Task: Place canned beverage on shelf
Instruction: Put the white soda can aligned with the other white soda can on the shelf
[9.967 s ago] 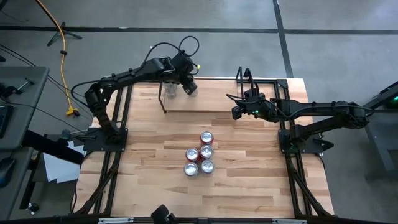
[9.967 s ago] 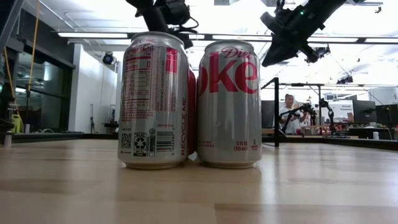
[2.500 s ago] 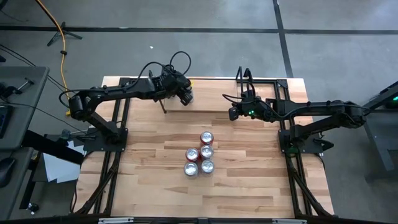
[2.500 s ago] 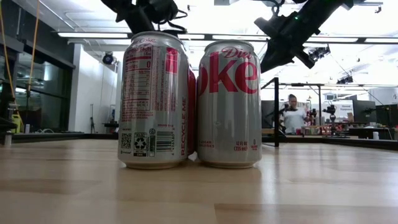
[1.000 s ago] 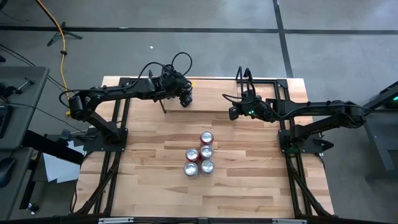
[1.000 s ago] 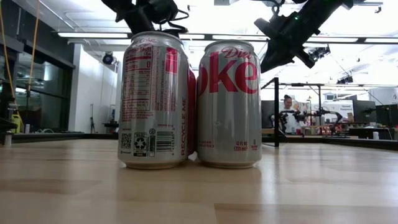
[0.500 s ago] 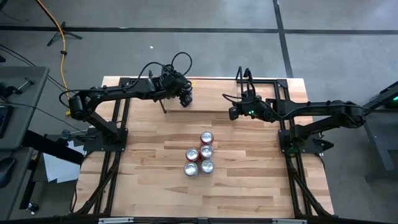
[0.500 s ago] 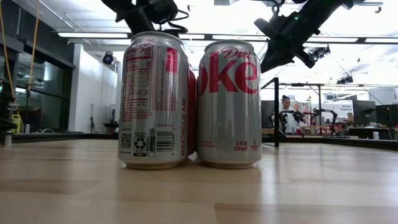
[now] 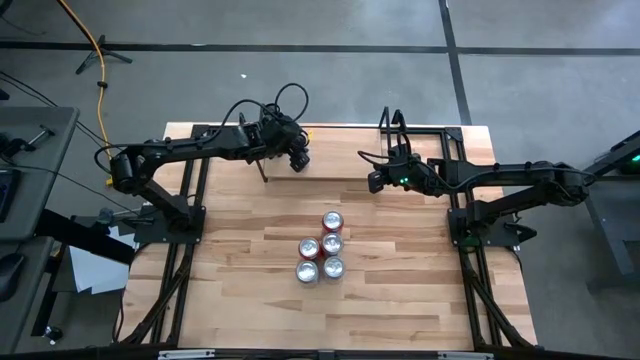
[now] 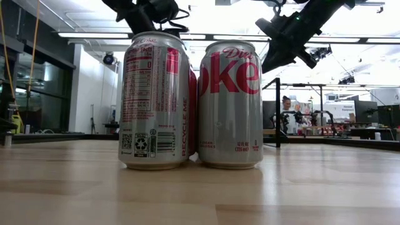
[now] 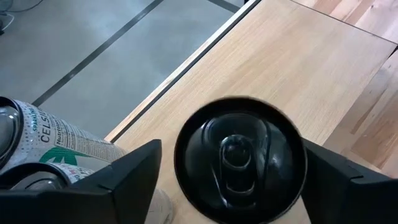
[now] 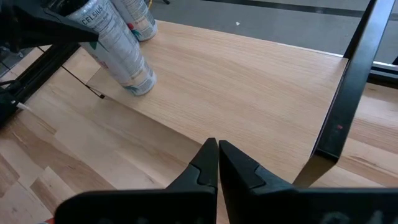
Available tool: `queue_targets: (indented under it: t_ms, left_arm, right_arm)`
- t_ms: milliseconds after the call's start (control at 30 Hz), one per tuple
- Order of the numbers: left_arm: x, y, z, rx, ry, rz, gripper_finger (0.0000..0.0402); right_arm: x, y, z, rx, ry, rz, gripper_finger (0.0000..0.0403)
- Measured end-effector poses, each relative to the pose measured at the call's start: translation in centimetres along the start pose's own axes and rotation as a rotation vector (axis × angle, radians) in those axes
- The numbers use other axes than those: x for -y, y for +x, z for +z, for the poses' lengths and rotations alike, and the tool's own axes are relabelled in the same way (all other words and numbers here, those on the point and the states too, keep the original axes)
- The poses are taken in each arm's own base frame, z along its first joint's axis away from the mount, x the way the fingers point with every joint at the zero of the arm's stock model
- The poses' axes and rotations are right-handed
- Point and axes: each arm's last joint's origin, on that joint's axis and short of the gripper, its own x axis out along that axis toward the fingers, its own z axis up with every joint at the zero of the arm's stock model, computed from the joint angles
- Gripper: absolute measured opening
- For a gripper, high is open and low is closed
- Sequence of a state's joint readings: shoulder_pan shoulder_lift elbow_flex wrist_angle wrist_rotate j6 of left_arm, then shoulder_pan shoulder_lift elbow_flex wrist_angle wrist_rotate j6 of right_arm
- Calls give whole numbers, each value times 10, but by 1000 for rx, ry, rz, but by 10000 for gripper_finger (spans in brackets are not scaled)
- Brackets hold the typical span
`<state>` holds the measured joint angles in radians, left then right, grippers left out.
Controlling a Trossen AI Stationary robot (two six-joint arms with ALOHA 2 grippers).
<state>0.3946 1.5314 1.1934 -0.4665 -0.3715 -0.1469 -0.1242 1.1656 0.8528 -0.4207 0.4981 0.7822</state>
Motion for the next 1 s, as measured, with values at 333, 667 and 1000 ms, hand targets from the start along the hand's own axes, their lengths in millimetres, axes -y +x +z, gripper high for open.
queue_targets:
  t_ms: [333, 667, 1000]
  left_arm:
    - [0, 0, 3, 33, 36, -8, 321]
    - [-2, -15, 15, 149, 121, -15, 321]
    - [-17, -61, 39, 247, 88, -121, 321]
  right_arm:
    - [0, 0, 0, 0, 3, 0, 0]
    - [0, 0, 0, 0, -5, 0, 0]
    - [0, 0, 0, 0, -5, 0, 0]
